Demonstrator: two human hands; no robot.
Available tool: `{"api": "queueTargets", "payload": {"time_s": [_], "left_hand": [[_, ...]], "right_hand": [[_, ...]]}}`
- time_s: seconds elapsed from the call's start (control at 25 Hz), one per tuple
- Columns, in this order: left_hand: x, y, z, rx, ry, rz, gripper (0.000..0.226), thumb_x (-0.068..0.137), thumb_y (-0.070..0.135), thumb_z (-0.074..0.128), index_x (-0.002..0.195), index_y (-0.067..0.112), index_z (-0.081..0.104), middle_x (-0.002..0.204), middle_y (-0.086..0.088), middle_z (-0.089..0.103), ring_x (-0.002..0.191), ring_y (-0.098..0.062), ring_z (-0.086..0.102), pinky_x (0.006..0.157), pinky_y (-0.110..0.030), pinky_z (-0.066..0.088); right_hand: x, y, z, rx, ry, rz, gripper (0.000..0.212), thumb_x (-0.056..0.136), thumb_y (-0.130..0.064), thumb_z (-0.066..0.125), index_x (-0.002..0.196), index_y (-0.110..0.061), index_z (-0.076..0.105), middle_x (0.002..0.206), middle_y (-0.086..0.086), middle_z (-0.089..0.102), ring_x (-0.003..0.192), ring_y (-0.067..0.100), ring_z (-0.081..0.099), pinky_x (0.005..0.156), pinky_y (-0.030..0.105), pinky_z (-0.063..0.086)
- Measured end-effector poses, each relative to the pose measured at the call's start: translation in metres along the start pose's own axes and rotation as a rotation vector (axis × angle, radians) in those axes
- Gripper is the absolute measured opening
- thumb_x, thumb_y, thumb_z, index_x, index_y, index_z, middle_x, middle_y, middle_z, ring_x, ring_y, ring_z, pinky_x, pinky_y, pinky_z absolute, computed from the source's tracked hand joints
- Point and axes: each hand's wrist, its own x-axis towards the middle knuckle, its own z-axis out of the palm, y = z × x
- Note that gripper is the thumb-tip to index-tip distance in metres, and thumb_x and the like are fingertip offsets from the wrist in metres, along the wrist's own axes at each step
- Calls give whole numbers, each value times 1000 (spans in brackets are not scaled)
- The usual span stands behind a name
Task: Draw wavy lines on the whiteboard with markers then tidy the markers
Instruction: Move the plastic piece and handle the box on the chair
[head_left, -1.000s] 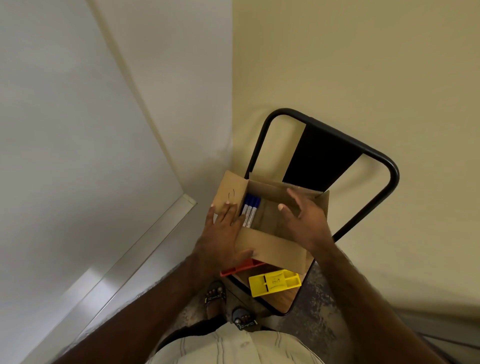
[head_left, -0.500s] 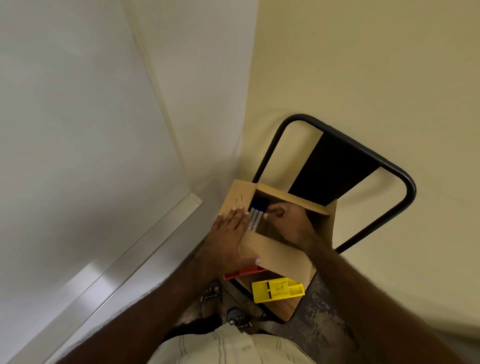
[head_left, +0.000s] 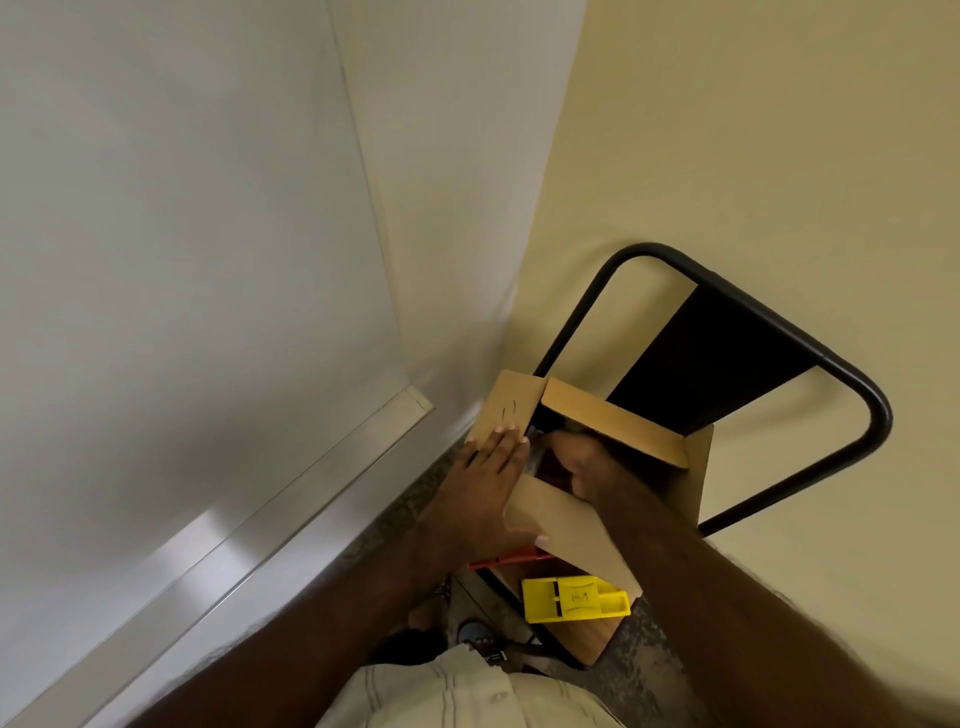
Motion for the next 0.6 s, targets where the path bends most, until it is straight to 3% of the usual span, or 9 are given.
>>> {"api": "queueTargets", "payload": {"time_s": [0.08, 0.2, 0.36, 0.6], "left_hand": [[1, 0, 2, -22, -5, 3, 120, 87, 82, 52, 164, 17, -13, 172, -3, -20, 157, -18, -21, 128, -42, -10], [2, 0, 4, -38, -3, -4, 120, 86, 81, 53, 164, 18, -12, 172, -2, -20, 157, -16, -20, 129, -44, -8], [2, 0, 2, -37, -12, -2, 120, 87, 81, 54, 164, 17, -12, 172, -2, -20, 157, -16, -20, 130, -44, -7], [1, 0, -2, -50, -21, -3, 120, 87, 79, 56, 164, 17, -13, 172, -3, -21, 158, -17, -19, 130, -44, -7]], "right_hand": [[7, -2, 3, 26, -45, 42, 25, 103, -23, 62, 120, -10, 73, 115, 13, 75, 108, 30, 71, 100, 45, 57], [9, -5, 13, 51, -105, 76, 24, 103, -27, 61, 115, -12, 76, 108, 13, 78, 102, 31, 74, 96, 49, 60], [4, -12, 24, -35, -40, 47, 27, 103, -32, 61, 111, -10, 75, 111, 12, 73, 106, 31, 68, 98, 47, 58], [10, -12, 17, 95, -86, 106, 28, 106, -29, 56, 115, -12, 77, 111, 12, 77, 105, 31, 74, 97, 48, 61]]}}
